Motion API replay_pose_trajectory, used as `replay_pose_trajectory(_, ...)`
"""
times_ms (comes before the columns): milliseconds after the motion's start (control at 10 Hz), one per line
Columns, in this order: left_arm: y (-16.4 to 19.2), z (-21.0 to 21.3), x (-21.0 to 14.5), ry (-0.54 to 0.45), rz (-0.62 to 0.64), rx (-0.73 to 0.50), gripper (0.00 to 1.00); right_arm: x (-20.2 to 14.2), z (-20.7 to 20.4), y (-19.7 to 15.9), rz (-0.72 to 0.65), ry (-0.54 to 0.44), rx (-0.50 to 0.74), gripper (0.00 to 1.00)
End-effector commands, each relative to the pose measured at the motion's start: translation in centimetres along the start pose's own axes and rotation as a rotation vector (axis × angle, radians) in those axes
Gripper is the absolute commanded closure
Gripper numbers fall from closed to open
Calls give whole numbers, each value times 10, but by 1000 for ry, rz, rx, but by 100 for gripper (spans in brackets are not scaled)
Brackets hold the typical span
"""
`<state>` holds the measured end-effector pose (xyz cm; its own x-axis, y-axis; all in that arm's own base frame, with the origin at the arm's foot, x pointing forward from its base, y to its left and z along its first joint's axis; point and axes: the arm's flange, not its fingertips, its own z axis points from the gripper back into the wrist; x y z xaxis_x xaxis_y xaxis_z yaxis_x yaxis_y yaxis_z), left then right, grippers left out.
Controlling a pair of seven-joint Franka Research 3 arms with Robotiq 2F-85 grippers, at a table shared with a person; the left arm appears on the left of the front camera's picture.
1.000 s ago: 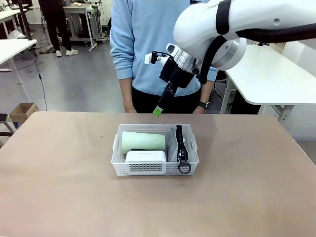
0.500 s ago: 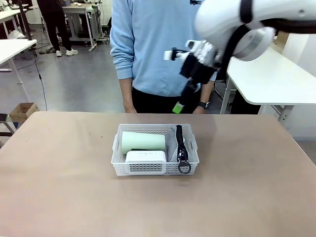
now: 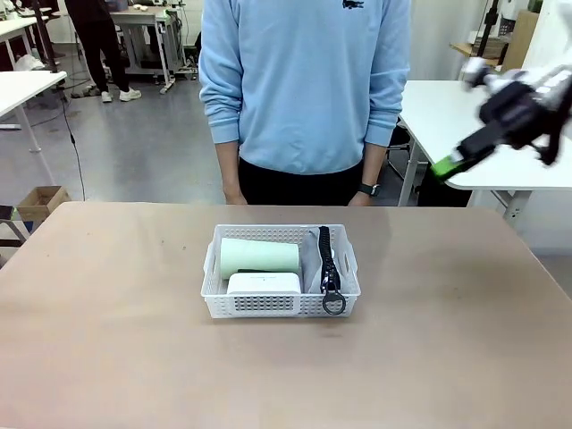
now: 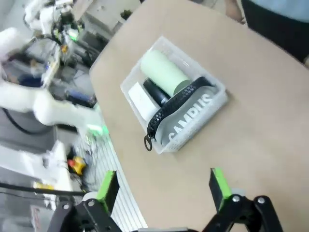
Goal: Efficiently arrange items inside the basket to fit them all.
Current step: Pick up the Reusable plastic cup and place it inside the Organizing basket.
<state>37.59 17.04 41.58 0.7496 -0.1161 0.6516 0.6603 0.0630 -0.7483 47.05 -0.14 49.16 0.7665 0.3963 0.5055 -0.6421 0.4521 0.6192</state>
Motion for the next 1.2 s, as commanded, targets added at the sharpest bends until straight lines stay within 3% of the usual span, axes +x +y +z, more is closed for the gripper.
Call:
replay_pose_trajectory(0,-1,-2,0,1,-6,3,0,-38,23,-38,-154,-202,100,0)
replay_pose_trajectory(100,-1,-2,0,1,-6,3,0,-63,34,-67,-248,-340,187,0)
replay_pose_trajectory(300,-1,-2,0,1,-6,3,0,-80,20,-115,-546,-518,174,0)
replay_pose_trajectory(400,-1,-2,0,1,-6,3,0,-84,49,-77,-303,-301,148,0)
replay_pose_trajectory(1100,-1,-2,0,1,-6,3,0,-84,49,-77,-303,-301,148,0)
